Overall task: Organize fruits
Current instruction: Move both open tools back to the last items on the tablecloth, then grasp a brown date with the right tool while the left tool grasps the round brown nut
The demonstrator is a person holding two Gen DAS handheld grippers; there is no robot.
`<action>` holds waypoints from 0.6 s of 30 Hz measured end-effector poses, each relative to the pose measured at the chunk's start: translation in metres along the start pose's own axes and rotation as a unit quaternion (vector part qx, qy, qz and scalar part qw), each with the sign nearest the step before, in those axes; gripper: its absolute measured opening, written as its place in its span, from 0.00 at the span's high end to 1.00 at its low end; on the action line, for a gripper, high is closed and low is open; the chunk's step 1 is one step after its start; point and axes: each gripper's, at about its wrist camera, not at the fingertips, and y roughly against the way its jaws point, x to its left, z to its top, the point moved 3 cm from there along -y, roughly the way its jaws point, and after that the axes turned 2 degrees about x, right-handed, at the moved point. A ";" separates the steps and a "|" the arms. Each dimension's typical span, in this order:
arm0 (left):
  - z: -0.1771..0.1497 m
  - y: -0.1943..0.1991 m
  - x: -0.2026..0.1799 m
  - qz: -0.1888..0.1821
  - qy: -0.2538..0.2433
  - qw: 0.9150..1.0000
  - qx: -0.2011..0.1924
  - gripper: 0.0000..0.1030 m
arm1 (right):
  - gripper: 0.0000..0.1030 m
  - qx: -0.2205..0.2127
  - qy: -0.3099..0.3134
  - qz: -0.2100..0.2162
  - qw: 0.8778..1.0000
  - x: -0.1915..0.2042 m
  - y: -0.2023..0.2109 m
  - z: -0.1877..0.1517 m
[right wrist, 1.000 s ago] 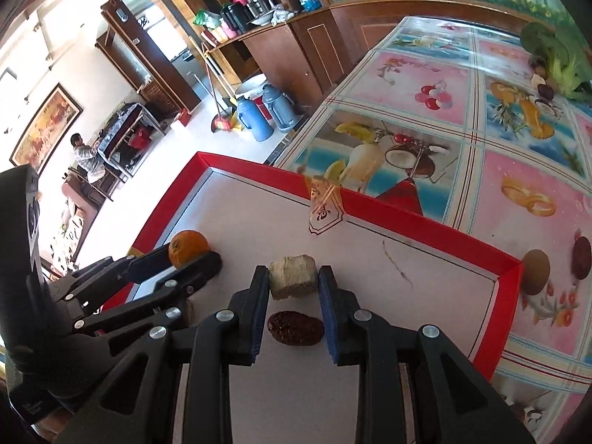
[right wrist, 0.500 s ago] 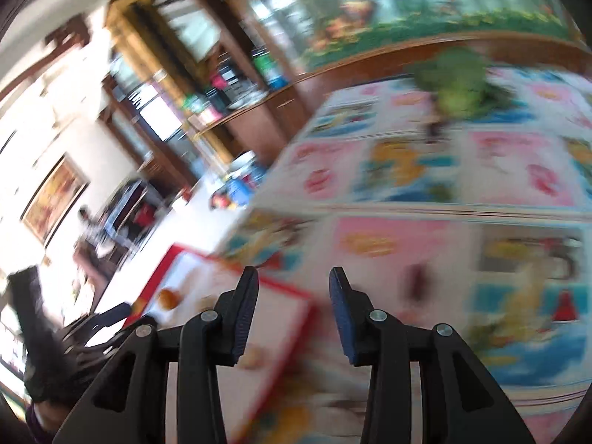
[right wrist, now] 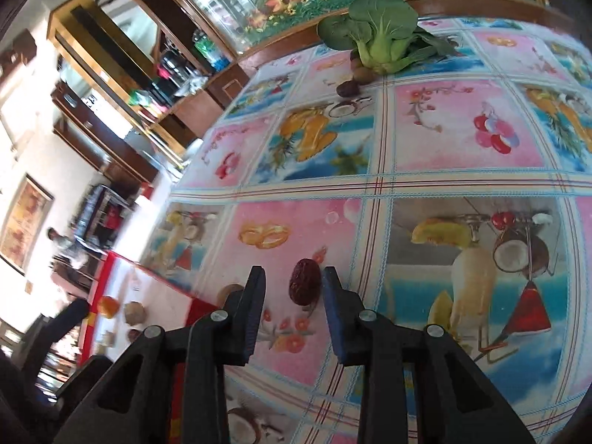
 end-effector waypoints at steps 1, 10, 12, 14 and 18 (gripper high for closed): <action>0.004 -0.004 -0.006 -0.002 -0.013 1.000 -0.004 0.28 | 0.73 0.004 0.010 -0.009 1.000 0.002 -0.004 0.000; 0.016 -0.026 -0.033 -0.029 -0.097 0.995 0.003 0.29 | 0.85 0.010 0.012 -0.049 0.999 -0.015 0.000 0.002; 0.018 -0.030 -0.038 -0.035 -0.112 0.993 0.009 0.33 | 0.85 0.018 -0.019 -0.044 0.999 -0.033 0.008 0.006; 0.021 -0.035 -0.047 -0.040 -0.134 0.990 0.016 0.36 | 0.85 0.019 -0.039 -0.035 0.998 -0.045 0.012 0.009; 0.027 -0.054 -0.069 -0.036 -0.177 0.983 0.037 0.40 | 0.85 0.021 -0.058 -0.017 0.998 -0.056 0.015 0.011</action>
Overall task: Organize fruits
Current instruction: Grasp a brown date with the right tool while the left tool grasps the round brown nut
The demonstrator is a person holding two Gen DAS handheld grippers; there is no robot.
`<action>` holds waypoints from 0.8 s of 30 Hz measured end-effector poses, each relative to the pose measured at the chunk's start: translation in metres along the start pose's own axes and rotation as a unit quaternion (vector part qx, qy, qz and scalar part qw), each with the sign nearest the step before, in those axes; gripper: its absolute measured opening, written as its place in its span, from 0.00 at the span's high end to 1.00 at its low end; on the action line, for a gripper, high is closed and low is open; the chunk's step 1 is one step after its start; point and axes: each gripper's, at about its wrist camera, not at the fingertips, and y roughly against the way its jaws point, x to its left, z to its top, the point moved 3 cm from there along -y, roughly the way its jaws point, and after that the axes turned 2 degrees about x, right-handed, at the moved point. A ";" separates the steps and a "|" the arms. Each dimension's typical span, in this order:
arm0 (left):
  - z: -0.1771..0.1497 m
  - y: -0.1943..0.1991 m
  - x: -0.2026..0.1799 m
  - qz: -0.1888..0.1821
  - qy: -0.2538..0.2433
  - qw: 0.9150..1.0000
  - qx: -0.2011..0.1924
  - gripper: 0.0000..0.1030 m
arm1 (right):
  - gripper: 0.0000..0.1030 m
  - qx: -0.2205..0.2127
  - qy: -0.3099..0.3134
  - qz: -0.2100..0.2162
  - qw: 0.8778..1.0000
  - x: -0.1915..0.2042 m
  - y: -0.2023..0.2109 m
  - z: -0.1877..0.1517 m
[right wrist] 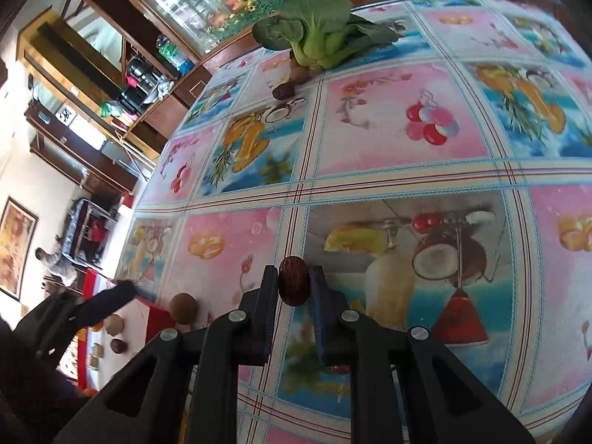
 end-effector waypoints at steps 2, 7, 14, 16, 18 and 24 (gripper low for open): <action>0.007 -0.012 -0.010 -0.007 -0.024 1.000 0.012 0.45 | 0.85 0.000 0.004 -0.002 1.000 0.002 0.001 0.000; 0.019 -0.045 -0.015 -0.023 -0.054 0.996 0.062 0.55 | 0.85 -0.002 0.007 -0.009 1.000 0.006 0.000 0.000; 0.012 -0.066 -0.010 -0.059 -0.021 0.993 0.096 0.70 | 0.85 -0.001 0.004 -0.007 1.000 0.006 0.000 0.001; 0.011 -0.067 -0.011 -0.068 -0.014 0.993 0.098 0.74 | 0.85 0.001 0.006 -0.007 1.000 0.006 0.000 0.001; 0.011 -0.067 -0.013 -0.067 -0.012 0.993 0.097 0.76 | 0.85 0.004 0.006 -0.008 1.000 0.005 0.000 0.001; 0.004 -0.058 -0.029 -0.061 -0.016 0.994 0.086 0.76 | 0.85 0.013 0.016 -0.017 1.000 0.007 0.001 -0.001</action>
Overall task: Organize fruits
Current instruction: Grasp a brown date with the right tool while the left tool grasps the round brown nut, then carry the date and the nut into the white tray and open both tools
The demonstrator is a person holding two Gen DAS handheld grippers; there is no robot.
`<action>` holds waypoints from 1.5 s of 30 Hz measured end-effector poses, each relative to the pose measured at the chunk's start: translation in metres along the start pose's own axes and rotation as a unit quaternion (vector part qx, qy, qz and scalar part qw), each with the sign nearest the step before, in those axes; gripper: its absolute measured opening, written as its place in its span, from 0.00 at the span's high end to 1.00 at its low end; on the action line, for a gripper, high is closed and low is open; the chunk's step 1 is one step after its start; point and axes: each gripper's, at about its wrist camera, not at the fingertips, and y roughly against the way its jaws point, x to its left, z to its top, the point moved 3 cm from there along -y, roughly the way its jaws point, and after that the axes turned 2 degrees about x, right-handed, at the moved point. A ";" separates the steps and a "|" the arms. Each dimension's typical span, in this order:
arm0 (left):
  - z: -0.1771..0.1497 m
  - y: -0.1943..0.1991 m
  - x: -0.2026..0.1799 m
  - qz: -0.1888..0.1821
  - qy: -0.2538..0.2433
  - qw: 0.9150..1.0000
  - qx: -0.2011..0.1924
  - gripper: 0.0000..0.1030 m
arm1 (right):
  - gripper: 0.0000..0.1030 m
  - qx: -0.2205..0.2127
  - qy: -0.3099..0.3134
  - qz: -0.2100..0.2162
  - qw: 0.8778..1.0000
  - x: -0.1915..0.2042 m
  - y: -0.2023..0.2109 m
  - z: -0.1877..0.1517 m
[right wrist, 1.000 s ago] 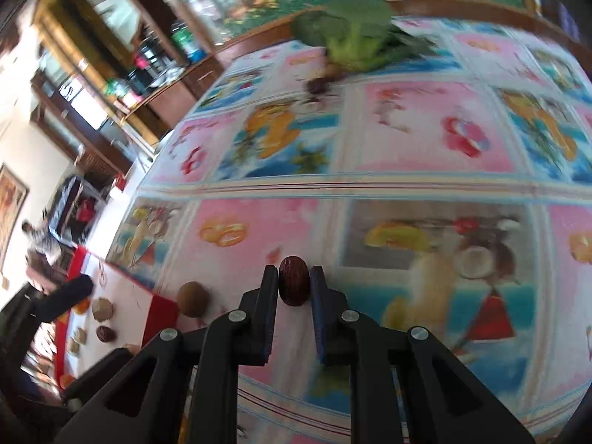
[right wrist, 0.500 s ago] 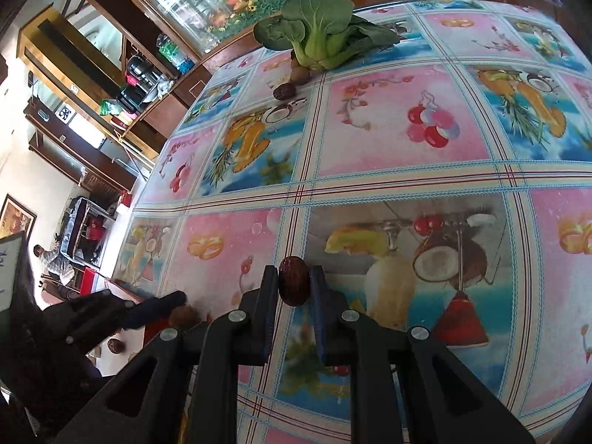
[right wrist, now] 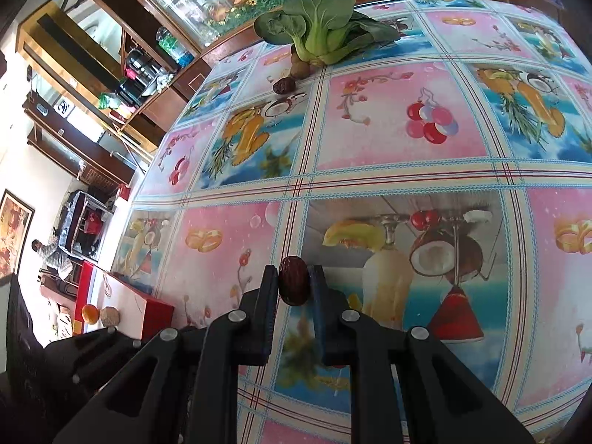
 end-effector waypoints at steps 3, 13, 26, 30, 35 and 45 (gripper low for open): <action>-0.005 0.004 -0.005 -0.003 0.014 1.000 0.003 0.76 | 0.85 0.005 0.008 -0.008 1.000 0.002 0.000 -0.001; -0.021 0.006 0.003 -0.003 0.114 0.993 0.008 0.54 | 0.85 -0.010 0.044 -0.045 0.998 0.013 -0.003 -0.004; -0.022 0.010 -0.012 0.003 0.109 0.994 -0.015 0.75 | 0.85 -0.035 0.017 -0.013 0.999 0.012 0.011 -0.003; -0.029 0.026 -0.017 0.008 0.124 0.991 -0.040 0.75 | 0.85 -0.084 0.012 0.018 0.996 0.016 0.031 -0.002; -0.054 0.067 -0.036 -0.008 0.133 0.987 -0.095 0.75 | 0.85 -0.140 0.012 0.072 0.987 0.019 0.054 -0.011; -0.149 0.148 0.020 0.048 0.200 0.964 -0.167 0.75 | 0.86 -0.095 0.068 0.169 0.979 0.099 0.045 -0.072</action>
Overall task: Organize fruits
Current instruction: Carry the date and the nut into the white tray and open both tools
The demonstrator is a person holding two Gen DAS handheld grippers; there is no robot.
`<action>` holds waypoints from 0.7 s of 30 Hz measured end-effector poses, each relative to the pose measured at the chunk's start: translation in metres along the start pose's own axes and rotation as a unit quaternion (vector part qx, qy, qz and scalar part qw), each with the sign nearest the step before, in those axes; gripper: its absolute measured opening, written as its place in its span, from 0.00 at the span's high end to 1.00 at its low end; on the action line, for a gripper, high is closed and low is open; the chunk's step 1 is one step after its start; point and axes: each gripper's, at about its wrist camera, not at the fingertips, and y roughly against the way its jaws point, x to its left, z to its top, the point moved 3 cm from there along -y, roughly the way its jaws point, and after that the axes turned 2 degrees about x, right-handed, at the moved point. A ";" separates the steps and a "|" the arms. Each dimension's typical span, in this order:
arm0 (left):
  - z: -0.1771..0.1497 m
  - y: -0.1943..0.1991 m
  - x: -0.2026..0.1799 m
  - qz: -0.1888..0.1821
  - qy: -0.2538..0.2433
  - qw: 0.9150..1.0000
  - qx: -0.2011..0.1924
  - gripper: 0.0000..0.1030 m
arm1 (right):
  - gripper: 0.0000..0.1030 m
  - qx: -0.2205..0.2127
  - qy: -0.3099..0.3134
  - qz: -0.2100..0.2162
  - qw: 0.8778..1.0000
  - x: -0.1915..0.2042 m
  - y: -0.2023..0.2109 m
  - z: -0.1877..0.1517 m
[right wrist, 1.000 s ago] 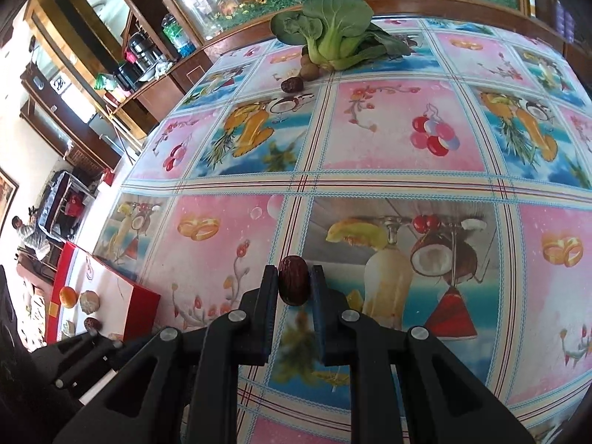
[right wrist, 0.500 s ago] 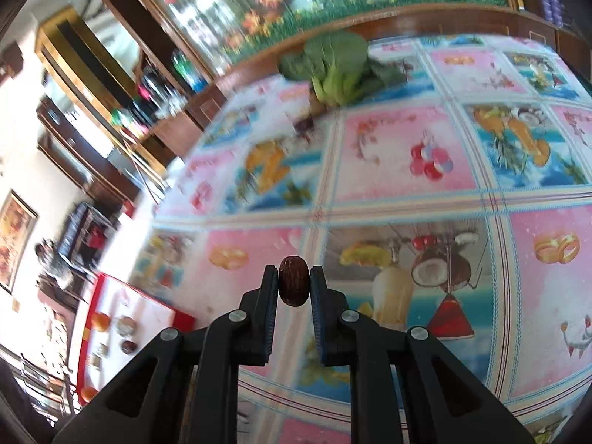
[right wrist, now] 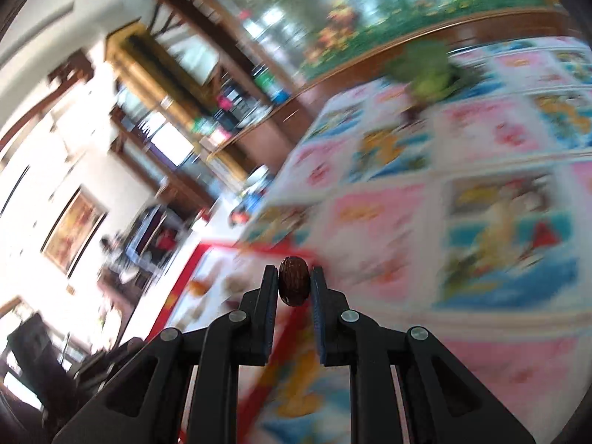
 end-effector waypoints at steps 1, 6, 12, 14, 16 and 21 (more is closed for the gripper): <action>-0.002 0.007 0.015 0.014 0.010 1.000 -0.006 0.75 | 0.86 0.006 0.011 0.007 1.000 0.014 -0.006 -0.004; -0.017 0.022 0.071 0.060 0.057 0.996 -0.018 0.75 | 0.85 0.043 0.074 0.033 0.996 0.081 -0.042 -0.025; -0.035 0.022 0.097 0.077 0.086 0.993 -0.018 0.75 | 0.85 0.089 0.121 -0.001 0.989 0.103 -0.078 -0.049; -0.039 0.018 0.101 0.076 0.091 0.993 -0.014 0.75 | 0.85 0.103 0.123 -0.008 0.987 0.102 -0.088 -0.053; -0.041 0.014 0.104 0.071 0.094 0.993 -0.011 0.75 | 0.85 0.114 0.127 -0.017 0.985 0.101 -0.095 -0.058; -0.045 0.000 0.105 0.072 0.088 0.993 0.008 0.75 | 0.85 0.129 0.120 -0.035 0.984 0.092 -0.105 -0.061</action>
